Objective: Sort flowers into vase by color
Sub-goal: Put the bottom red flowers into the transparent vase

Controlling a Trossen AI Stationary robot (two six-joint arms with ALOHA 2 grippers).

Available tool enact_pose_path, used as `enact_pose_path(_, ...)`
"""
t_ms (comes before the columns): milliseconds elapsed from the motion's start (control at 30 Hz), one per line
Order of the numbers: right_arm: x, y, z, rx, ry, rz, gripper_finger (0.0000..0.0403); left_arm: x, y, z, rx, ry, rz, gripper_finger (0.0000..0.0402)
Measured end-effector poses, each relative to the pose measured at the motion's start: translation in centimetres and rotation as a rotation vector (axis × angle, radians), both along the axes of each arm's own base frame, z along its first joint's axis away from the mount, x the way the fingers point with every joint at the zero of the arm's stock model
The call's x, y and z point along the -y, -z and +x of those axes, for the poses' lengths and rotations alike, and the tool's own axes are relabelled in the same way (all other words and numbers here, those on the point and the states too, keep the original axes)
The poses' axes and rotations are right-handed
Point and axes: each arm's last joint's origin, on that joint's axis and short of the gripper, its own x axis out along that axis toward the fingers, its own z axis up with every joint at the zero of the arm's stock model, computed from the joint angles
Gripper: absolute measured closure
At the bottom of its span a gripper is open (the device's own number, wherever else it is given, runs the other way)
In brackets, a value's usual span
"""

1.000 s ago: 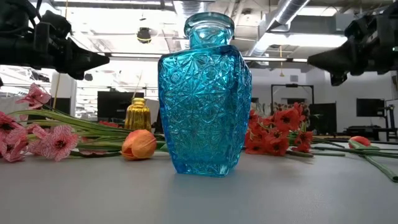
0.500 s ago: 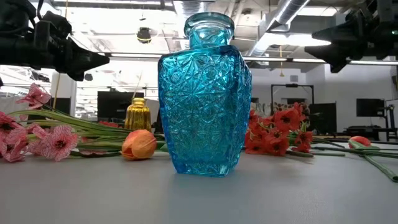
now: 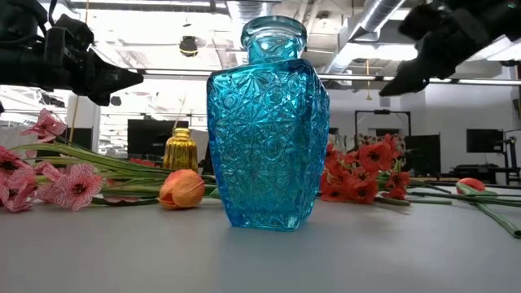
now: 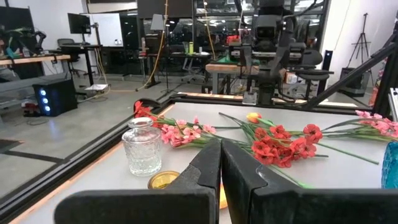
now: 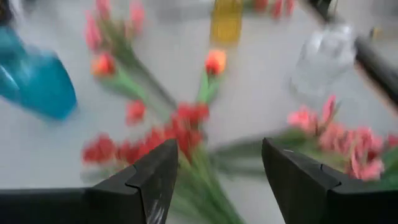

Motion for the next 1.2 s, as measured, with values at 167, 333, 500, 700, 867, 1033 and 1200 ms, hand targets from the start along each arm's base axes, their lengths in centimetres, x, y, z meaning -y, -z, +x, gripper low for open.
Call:
enact_pose_path(167, -0.1, 0.1, 2.6, -0.189, -0.085, -0.067, 0.0142, 0.0, 0.0, 0.0, 0.001, 0.000, -0.001, 0.0401)
enact_pose_path(333, 0.0, 1.4, 5.1, -0.331, -0.175, -0.134, 0.0142, 0.0, 0.0, 0.0, 0.001, 0.000, -0.002, 0.0401)
enact_pose_path(500, 0.1, 3.4, 6.9, -0.493, -0.244, -0.161, 0.0143, 0.0, 0.0, 0.0, 0.000, 0.000, -0.002, 0.0401)
enact_pose_path(700, 0.2, 5.3, 8.9, -0.645, -0.308, -0.173, 0.0143, 0.0, 0.0, 0.0, 0.000, 0.000, -0.002, 0.0401)
enact_pose_path(867, 0.5, 6.4, 10.0, -0.773, -0.313, -0.200, 0.0143, 0.0, 0.0, 0.0, 0.000, 0.000, -0.002, 0.0401)
enact_pose_path(1033, 0.6, 7.6, 10.6, -0.889, -0.338, -0.215, 0.0143, 0.0, 0.0, 0.0, 0.001, 0.000, -0.002, 0.0401)
enact_pose_path(1200, 1.0, 9.2, 11.3, -0.950, -0.337, -0.195, 0.0144, 0.0, 0.0, 0.0, 0.001, 0.000, -0.003, 0.0401)
